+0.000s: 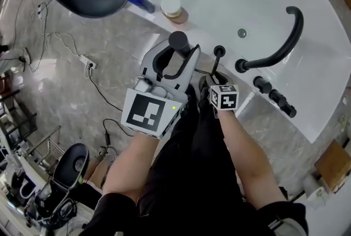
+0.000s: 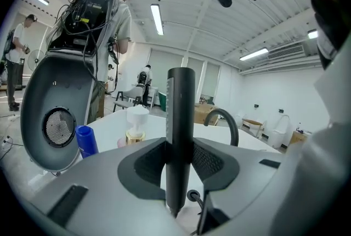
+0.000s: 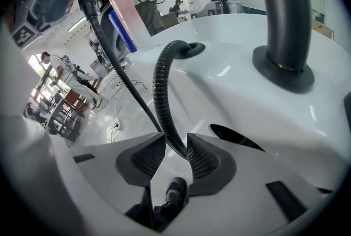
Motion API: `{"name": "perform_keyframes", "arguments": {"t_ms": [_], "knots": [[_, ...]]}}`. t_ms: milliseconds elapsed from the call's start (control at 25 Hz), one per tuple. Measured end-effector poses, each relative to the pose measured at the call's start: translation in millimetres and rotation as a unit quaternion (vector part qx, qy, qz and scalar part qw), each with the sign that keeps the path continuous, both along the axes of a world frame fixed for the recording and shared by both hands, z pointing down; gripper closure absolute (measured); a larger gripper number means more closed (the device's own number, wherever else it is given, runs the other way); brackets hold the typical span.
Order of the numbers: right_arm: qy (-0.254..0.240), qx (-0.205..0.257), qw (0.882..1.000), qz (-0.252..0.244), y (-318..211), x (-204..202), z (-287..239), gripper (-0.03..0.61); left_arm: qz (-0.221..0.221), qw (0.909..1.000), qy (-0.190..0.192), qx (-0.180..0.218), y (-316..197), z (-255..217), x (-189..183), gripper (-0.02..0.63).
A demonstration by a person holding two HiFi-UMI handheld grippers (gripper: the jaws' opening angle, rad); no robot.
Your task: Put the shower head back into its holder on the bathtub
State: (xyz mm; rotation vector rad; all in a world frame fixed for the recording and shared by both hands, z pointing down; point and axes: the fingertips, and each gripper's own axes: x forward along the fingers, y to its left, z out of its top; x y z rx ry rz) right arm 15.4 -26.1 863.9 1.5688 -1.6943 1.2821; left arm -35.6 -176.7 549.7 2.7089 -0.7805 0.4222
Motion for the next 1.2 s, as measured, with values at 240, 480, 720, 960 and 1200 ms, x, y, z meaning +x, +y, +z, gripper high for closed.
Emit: {"name": "perform_keyframes", "arguments": {"t_ms": [240, 480, 720, 960, 1200], "knots": [[0.024, 0.006, 1.0, -0.019, -5, 3, -13, 0.505, -0.006, 0.9996, 0.026, 0.007, 1, -23, -1, 0.472], [-0.001, -0.004, 1.0, -0.006, 19, 0, -68, 0.508, -0.01, 0.9993, 0.024, 0.026, -6, -63, -6, 0.472], [0.007, 0.004, 1.0, 0.004, 2, 24, -125, 0.506, 0.0, 0.9982, 0.042, 0.044, -10, -118, 5, 0.472], [-0.011, -0.003, 1.0, 0.002, -31, 28, -133, 0.505, 0.009, 0.9977, 0.043, 0.051, -12, -130, 18, 0.472], [-0.036, -0.041, 0.998, 0.029, -47, 25, -105, 0.505, 0.01, 0.9987, 0.037, 0.033, -12, -106, 22, 0.472]]}}
